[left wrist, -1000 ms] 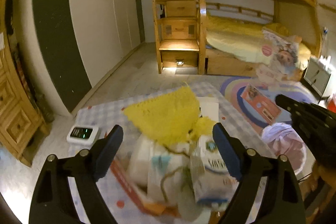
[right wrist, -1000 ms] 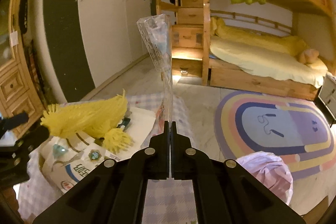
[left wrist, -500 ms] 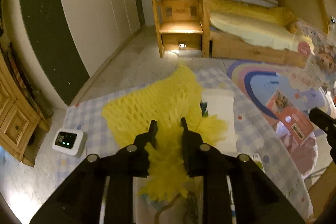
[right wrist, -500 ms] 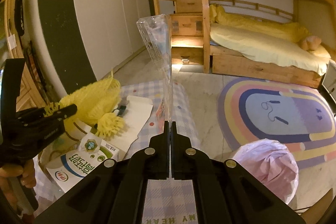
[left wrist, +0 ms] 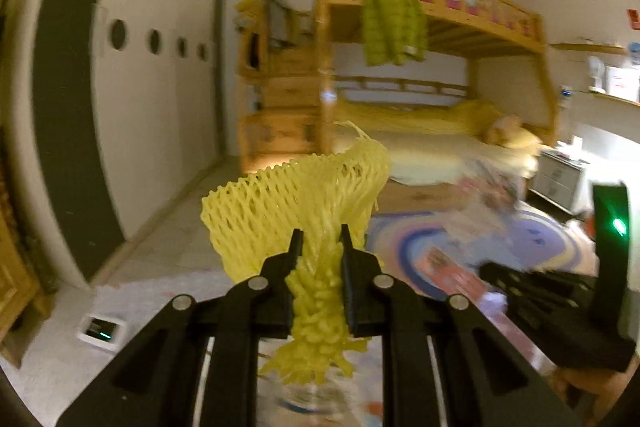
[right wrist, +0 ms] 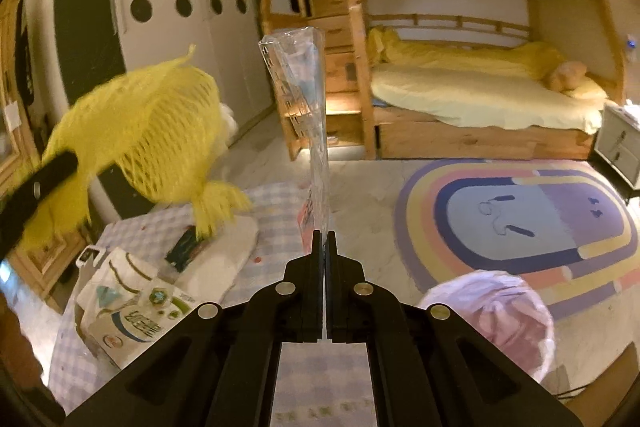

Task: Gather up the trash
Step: 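Grasp the yellow foam net with the left gripper and lift it, then drop the clear cup into the white trash bin with the right gripper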

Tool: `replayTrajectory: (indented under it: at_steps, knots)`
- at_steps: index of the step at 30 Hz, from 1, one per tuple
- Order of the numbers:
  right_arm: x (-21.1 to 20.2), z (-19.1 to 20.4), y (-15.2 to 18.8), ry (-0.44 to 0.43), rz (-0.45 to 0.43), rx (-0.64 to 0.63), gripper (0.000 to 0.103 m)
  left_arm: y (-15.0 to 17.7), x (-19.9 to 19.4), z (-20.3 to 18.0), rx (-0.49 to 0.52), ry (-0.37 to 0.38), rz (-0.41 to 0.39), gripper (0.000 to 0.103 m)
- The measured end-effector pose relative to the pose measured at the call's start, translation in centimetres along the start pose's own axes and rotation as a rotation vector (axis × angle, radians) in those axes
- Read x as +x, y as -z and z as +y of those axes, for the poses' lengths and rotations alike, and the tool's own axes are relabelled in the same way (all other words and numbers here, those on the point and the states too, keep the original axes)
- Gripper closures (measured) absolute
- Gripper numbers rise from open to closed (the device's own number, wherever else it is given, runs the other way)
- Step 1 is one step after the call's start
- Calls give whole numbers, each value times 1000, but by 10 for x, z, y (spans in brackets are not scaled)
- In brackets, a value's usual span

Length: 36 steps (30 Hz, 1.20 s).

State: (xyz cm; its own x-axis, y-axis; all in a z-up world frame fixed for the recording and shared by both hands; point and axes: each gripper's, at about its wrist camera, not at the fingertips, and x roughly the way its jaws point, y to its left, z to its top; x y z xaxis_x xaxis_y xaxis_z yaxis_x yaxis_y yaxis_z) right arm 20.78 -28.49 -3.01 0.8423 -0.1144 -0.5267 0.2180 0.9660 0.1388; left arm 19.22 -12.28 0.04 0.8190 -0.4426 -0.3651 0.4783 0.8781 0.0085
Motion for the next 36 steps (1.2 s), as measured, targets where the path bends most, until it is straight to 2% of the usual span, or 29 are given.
replayTrajectory:
  at_steps: [3, 5, 10, 15, 20, 22, 24, 25, 26, 30, 36]
  knots:
    - [-20, -24, 7, 63, -13, -1, 103, 9, 8, -38, 14, 90, 52, 88]
    - [-31, -42, 17, 118, -8, -7, 103, 14, 15, -57, 23, 123, 73, 88]
    - [-41, -101, 54, 254, 67, 29, 103, 35, 39, -112, 32, 200, 159, 88]
    - [-30, -146, 76, 296, 133, 113, 102, 50, 82, -157, 68, 242, 249, 87]
    - [-9, -174, 91, 301, 189, 154, 101, 63, 110, -177, 77, 288, 306, 84]
    - [-2, -182, 96, 301, 206, 169, 98, 67, 115, -185, 76, 298, 320, 79]
    - [4, -187, 99, 302, 215, 179, 98, 71, 122, -191, 74, 304, 335, 64]
    - [8, -190, 101, 302, 223, 184, 97, 72, 124, -192, 71, 309, 337, 53]
    - [11, -193, 103, 304, 227, 189, 96, 72, 125, -192, 69, 314, 335, 48]
    - [12, -197, 106, 302, 233, 215, 75, 68, 120, -187, 70, 314, 327, 42]
    - [-13, -187, 92, 298, 185, 217, 73, 53, 89, -161, 36, 267, 270, 41]
